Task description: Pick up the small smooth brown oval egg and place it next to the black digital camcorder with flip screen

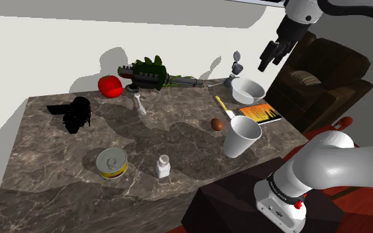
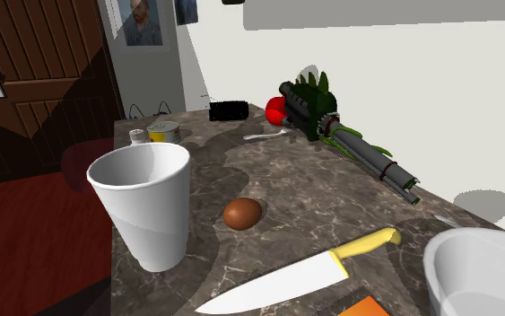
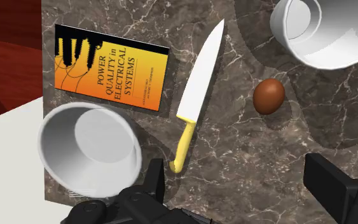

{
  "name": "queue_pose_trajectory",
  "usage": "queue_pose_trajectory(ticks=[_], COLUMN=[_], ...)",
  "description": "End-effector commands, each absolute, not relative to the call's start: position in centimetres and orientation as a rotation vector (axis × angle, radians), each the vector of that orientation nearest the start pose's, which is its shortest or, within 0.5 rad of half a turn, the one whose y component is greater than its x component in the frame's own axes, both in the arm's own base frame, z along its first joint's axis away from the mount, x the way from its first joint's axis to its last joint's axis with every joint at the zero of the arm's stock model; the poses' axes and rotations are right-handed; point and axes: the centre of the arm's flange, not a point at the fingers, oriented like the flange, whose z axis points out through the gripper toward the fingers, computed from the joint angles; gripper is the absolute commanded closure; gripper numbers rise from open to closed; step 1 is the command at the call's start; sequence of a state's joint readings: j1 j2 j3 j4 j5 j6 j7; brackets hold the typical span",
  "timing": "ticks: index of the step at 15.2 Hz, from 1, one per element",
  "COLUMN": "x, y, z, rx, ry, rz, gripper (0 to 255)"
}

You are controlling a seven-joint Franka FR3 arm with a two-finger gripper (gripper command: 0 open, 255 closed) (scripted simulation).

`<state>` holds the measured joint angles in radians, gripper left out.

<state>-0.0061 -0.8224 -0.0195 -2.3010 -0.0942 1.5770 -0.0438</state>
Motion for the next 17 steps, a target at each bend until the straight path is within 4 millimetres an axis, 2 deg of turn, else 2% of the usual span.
queue_pose_trajectory(ticks=[1, 17], x=[29.7, 34.5], y=[-2.0, 8.8], z=[62.8, 43.5], rx=[-3.221, -3.374], ry=[-0.032, -0.069], rz=[-0.154, -0.009], gripper=[0, 0])
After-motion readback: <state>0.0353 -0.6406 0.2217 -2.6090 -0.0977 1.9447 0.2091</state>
